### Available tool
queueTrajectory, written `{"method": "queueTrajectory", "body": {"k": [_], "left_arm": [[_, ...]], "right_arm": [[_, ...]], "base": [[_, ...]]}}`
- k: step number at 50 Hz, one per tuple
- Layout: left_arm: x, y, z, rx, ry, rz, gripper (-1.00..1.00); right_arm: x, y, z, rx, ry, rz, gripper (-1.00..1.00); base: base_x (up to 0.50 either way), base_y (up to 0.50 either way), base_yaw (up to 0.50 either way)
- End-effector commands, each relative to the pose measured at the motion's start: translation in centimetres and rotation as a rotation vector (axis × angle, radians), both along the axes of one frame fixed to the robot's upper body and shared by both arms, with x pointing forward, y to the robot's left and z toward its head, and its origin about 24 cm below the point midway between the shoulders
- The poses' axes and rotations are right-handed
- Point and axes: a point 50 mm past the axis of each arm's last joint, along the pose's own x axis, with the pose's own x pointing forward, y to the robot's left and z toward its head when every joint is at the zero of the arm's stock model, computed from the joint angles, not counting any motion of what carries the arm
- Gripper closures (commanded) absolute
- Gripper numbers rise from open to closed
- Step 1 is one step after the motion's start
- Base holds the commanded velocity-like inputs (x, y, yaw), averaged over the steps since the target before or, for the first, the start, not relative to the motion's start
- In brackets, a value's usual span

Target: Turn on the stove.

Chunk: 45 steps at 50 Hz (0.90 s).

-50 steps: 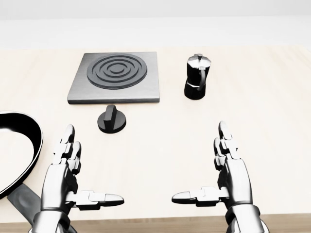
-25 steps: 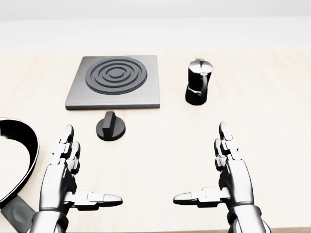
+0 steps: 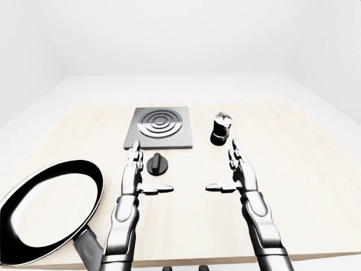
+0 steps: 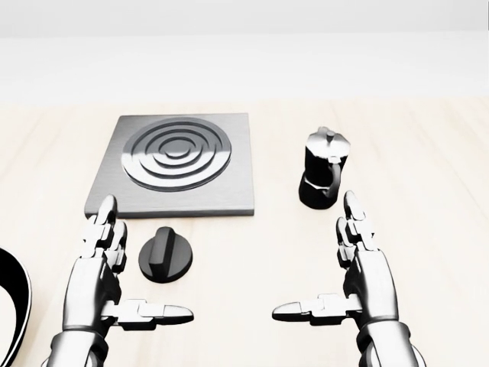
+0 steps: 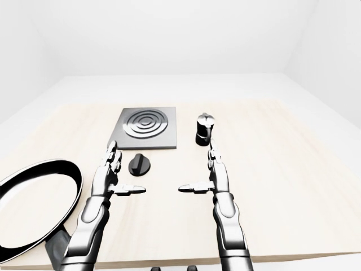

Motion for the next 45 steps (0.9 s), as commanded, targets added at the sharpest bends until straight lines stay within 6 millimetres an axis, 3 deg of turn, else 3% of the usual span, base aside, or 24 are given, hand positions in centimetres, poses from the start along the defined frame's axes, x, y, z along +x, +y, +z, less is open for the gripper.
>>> {"method": "queueTrajectory", "body": {"k": [1,18,45], "left_arm": [[0.0,0.0,0.1,0.001,0.0,-0.001,-1.0],[0.1,0.0,-0.4,0.003,0.01,-0.001,-1.0],[1.2,0.2,-3.8,0.017,0.13,0.001,-1.0]], "right_arm": [[0.0,0.0,0.0,0.002,0.002,0.001,-1.0],[0.0,0.1,-0.1,0.004,0.007,0.008,-1.0],[0.0,0.1,-0.1,0.004,0.009,0.009,-1.0]], "base": [[0.41,0.0,0.0],[0.09,0.0,0.0],[0.0,0.0,0.0]]}}
